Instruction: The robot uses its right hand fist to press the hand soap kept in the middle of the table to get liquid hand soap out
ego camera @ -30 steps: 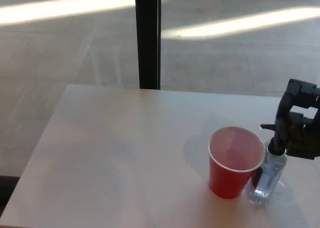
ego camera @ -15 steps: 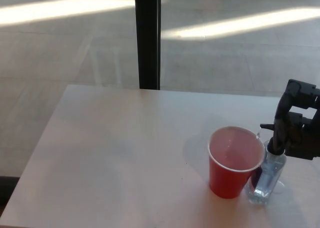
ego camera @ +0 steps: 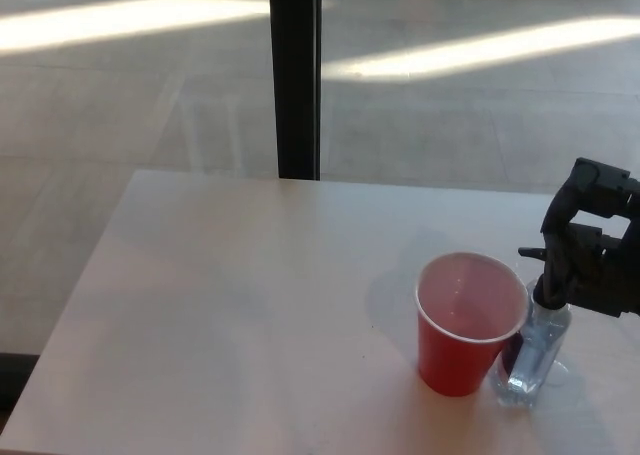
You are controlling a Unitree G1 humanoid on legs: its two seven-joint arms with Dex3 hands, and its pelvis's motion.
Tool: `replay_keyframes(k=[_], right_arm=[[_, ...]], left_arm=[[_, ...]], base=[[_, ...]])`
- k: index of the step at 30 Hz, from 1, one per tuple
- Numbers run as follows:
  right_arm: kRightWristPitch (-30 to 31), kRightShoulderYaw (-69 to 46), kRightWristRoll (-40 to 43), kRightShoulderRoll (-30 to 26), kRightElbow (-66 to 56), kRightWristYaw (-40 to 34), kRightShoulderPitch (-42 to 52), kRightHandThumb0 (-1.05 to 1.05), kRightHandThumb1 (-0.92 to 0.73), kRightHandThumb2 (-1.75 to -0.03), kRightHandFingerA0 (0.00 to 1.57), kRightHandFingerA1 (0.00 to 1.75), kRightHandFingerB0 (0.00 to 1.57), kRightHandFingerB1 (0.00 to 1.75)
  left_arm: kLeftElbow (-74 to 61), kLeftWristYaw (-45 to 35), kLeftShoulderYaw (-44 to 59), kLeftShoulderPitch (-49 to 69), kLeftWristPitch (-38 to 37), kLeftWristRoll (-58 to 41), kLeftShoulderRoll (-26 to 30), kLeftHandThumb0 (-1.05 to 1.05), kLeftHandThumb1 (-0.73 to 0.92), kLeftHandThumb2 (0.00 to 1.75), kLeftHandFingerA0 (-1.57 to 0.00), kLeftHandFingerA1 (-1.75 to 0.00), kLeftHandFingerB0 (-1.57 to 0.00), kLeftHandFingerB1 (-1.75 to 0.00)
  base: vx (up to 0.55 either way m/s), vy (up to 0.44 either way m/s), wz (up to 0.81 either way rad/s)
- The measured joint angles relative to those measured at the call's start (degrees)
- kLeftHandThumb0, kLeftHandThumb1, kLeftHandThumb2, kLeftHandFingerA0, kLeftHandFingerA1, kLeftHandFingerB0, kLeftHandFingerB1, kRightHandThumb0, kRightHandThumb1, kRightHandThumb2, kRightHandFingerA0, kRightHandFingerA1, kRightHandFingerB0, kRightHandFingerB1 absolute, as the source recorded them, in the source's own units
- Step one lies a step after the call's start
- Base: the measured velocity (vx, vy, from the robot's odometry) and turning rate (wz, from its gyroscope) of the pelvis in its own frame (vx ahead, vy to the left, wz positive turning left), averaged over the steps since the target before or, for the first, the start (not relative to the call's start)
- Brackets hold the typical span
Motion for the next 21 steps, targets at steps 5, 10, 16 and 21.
replay_keyframes(k=[5, 10, 16, 21], right_arm=[[-0.97, 0.17, 0.14, -0.11, 0.43, 0.0, 0.0, -0.32, -0.71, -1.01, 1.01, 1.75, 0.66, 1.63], [-1.28, 0.05, 0.71, -0.11, 0.57, 0.01, 0.04, -0.33, -0.6, -1.18, 1.0, 1.75, 0.69, 1.67], [-1.09, -1.48, 2.15, -0.15, 0.3, 0.28, -0.12, -0.25, -0.6, -1.21, 0.99, 1.75, 0.69, 1.61], [0.5, -3.71, 3.84, -0.33, -0.23, 0.28, -0.89, -0.28, -0.65, -1.13, 0.98, 1.75, 0.7, 1.53]], left_arm=[[-0.36, 0.0, 0.0, -0.1, 0.0, 0.0, 0.0, -0.53, 0.92, 1.32, -0.45, -0.96, -0.18, -0.75], [-0.49, 0.0, 0.0, -0.1, 0.0, 0.0, 0.0, -0.52, 0.92, 1.32, -0.45, -0.93, -0.23, -0.76], [-0.47, 0.0, 0.0, -0.07, 0.0, -0.01, 0.0, -0.53, 0.92, 1.31, -0.44, -0.94, -0.21, -0.76], [-0.44, 0.0, 0.01, -0.05, 0.0, 0.0, 0.0, -0.53, 0.92, 1.33, -0.46, -0.95, -0.21, -0.76]], base=[[0.0, 0.0, 0.0], [0.0, 0.0, 0.0], [0.0, 0.0, 0.0], [0.0, 0.0, 0.0]])
